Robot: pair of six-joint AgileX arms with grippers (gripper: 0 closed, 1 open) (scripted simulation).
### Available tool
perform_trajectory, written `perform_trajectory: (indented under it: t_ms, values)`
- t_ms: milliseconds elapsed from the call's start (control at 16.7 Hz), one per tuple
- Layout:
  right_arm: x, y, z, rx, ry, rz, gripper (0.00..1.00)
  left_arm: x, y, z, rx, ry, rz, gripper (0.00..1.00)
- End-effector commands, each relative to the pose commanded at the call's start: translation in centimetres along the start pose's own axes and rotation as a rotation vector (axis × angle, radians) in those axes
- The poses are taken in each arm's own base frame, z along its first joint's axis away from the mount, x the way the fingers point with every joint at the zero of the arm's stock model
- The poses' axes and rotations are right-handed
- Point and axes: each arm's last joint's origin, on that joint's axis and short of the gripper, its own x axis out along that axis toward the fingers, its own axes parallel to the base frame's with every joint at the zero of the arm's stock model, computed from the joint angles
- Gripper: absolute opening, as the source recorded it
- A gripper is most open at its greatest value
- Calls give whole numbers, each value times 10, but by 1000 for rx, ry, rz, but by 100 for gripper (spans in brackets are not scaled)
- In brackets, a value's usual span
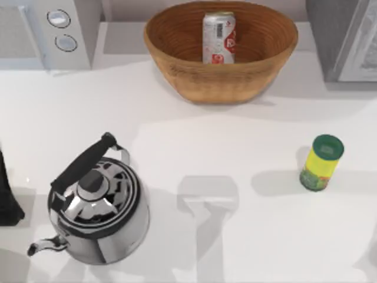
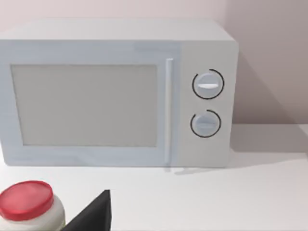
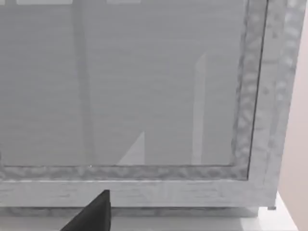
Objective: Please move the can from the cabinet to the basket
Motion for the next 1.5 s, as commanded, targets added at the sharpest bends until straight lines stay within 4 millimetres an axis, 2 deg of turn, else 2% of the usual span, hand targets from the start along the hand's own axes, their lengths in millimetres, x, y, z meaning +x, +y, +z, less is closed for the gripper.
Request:
perform_trajectory:
  t_ms: [240, 660, 840, 1020, 1140, 1320, 1500]
  values:
    - [-9, -28, -13, -6, -2, -2, 100, 0, 0, 0, 0, 0, 0, 100]
    - [-10, -29, -15, -5, 0, -1, 100, 0, 0, 0, 0, 0, 0, 100]
    - [-4, -40, -4, -12, -5, 3, 100, 0, 0, 0, 0, 0, 0, 100]
    - [7, -63, 24, -17, -7, 4, 100, 0, 0, 0, 0, 0, 0, 100]
    - [14, -81, 52, -13, -4, 3, 100, 0, 0, 0, 0, 0, 0, 100]
    - [23, -100, 108, 2, 5, -1, 100, 0, 0, 0, 0, 0, 0, 100]
    - [24, -103, 173, 17, 13, -3, 100, 0, 0, 0, 0, 0, 0, 100]
